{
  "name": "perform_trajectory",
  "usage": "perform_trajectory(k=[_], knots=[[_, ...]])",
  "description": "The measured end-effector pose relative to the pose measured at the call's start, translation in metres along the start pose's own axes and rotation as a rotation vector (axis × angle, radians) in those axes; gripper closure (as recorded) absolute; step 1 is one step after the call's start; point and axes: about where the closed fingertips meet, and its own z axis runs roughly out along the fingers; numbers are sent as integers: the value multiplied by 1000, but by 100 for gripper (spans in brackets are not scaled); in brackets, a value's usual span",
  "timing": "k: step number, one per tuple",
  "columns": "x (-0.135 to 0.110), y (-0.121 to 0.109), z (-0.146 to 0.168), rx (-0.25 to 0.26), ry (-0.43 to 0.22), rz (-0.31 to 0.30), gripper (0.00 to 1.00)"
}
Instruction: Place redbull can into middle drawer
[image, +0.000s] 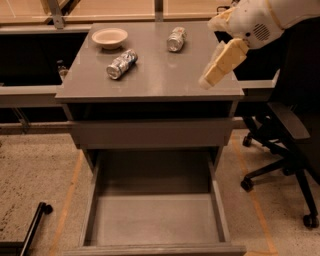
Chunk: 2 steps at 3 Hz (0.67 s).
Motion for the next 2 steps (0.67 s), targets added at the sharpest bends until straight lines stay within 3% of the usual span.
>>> perform_trajectory(k=[1,2], knots=[[-2,-2,5,-5,-7,-3,0],[2,-1,14,14,-13,48,0]])
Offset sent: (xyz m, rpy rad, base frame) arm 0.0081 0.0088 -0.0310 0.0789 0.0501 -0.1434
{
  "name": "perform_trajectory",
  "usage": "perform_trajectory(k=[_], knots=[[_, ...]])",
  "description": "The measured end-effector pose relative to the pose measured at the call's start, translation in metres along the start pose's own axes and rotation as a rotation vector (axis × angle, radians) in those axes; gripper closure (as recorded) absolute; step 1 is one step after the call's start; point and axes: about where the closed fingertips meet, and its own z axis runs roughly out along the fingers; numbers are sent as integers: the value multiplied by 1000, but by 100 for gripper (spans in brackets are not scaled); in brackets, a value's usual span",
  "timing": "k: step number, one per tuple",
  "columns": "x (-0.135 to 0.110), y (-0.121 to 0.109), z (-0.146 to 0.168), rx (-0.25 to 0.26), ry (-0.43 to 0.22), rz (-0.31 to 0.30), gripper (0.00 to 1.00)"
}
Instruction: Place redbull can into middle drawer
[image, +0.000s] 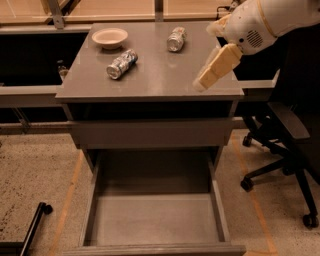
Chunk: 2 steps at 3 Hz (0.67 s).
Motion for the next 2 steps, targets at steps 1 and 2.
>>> perform_trajectory(k=[1,2], knots=[[2,-8,38,25,-41,87,0],[0,-39,78,81,-85,174,0]])
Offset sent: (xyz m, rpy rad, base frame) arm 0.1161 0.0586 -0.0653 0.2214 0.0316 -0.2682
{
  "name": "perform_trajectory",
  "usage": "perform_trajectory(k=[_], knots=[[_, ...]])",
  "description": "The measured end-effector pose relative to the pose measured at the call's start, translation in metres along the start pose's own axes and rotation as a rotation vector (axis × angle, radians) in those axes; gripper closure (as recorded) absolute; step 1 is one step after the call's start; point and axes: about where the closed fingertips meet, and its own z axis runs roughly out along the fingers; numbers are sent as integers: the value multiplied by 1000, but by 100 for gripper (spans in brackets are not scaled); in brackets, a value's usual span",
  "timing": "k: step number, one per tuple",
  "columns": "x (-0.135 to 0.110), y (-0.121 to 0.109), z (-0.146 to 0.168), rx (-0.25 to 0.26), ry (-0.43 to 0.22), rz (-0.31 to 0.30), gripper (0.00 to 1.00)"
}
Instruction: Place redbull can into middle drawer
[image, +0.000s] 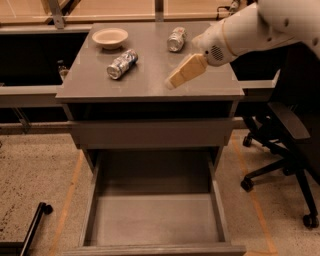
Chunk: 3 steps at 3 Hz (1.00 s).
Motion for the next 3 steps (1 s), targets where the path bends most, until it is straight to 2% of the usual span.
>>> perform_trajectory(k=[1,2,3], knots=[[-9,-20,45,23,-35,65,0],[-19,-31,97,25,-50,130,0],[-23,-29,106,18,-52,140,0]])
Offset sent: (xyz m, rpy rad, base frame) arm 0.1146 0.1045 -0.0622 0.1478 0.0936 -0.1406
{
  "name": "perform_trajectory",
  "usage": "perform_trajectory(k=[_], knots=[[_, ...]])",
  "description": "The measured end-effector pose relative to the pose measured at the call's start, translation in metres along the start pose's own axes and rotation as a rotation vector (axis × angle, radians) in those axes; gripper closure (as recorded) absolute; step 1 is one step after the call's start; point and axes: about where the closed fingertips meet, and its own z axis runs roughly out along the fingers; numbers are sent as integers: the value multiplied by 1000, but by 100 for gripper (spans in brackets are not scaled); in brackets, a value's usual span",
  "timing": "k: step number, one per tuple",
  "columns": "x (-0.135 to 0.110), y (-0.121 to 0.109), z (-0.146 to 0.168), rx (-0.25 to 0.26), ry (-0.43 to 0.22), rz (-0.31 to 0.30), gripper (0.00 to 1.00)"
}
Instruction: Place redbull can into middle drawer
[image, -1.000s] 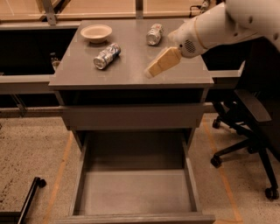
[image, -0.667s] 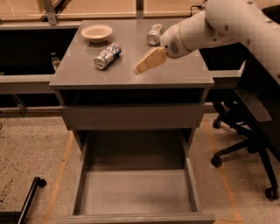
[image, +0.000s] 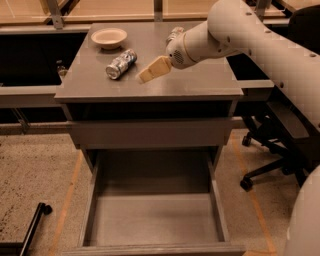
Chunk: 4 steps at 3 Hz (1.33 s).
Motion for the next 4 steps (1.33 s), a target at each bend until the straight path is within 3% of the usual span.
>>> perform_trajectory(k=[1,4], knots=[[0,3,12,-3,-16,39,0],[-29,12,112,-49,-96,100,0]])
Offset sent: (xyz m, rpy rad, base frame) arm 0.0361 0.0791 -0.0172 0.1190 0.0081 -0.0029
